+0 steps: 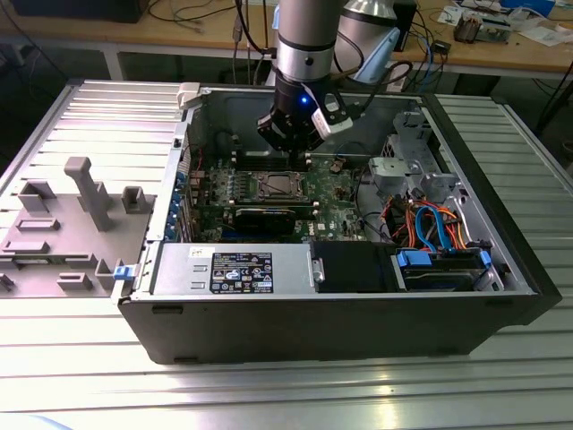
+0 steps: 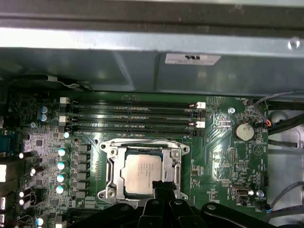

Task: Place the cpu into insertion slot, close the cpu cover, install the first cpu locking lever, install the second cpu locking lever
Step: 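Install the second cpu locking lever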

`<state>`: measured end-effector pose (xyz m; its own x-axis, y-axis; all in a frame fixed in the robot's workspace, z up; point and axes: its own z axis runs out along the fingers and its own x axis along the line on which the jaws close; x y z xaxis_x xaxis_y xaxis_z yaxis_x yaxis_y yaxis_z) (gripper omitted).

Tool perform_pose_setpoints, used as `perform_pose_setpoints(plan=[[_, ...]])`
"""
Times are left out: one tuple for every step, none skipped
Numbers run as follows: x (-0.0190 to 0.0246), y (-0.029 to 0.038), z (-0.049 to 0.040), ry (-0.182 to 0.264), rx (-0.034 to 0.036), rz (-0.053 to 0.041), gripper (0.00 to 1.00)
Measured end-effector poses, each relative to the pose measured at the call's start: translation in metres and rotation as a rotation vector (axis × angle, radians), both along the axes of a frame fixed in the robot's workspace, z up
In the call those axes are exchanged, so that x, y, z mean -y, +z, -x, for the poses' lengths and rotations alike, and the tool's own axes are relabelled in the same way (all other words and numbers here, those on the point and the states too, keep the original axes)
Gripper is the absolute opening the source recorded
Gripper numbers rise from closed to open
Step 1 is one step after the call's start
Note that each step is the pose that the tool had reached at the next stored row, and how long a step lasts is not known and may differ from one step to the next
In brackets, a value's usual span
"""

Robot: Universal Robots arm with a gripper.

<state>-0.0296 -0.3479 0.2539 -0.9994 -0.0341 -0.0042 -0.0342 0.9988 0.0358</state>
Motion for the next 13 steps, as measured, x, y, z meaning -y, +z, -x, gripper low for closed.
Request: perform_pose_setpoints(plan=[[0.0017, 0.0, 0.0, 0.0, 0.0, 0.0001, 0.11], [0.0031, 0.0, 0.0, 0.0, 0.0, 0.0001, 0.11], [0.0032, 0.0, 0.0, 0.0, 0.0, 0.0, 0.11], [0.0033, 0.0, 0.0, 0.0, 0.0, 0.0001, 0.11], [0.0034, 0.0, 0.0, 0.0, 0.0, 0.0001, 0.11], [0.0036, 0.0, 0.0, 0.0, 0.0, 0.0, 0.11], [0.0036, 0.0, 0.0, 0.0, 0.0, 0.0001, 0.11], [0.0036, 0.0, 0.0, 0.0, 0.0, 0.0001, 0.11], [0.0041, 0.0, 0.0, 0.0, -0.0001, 0.0, 0.11], [0.0047, 0.0, 0.0, 0.0, -0.0001, 0.0001, 0.11], [0.0053, 0.0, 0.0, 0.0, 0.0, 0.0, 0.11], [0.0056, 0.0, 0.0, 0.0, 0.0, 0.0001, 0.11], [0.006, 0.0, 0.0, 0.0, 0.0, 0.0001, 0.11]])
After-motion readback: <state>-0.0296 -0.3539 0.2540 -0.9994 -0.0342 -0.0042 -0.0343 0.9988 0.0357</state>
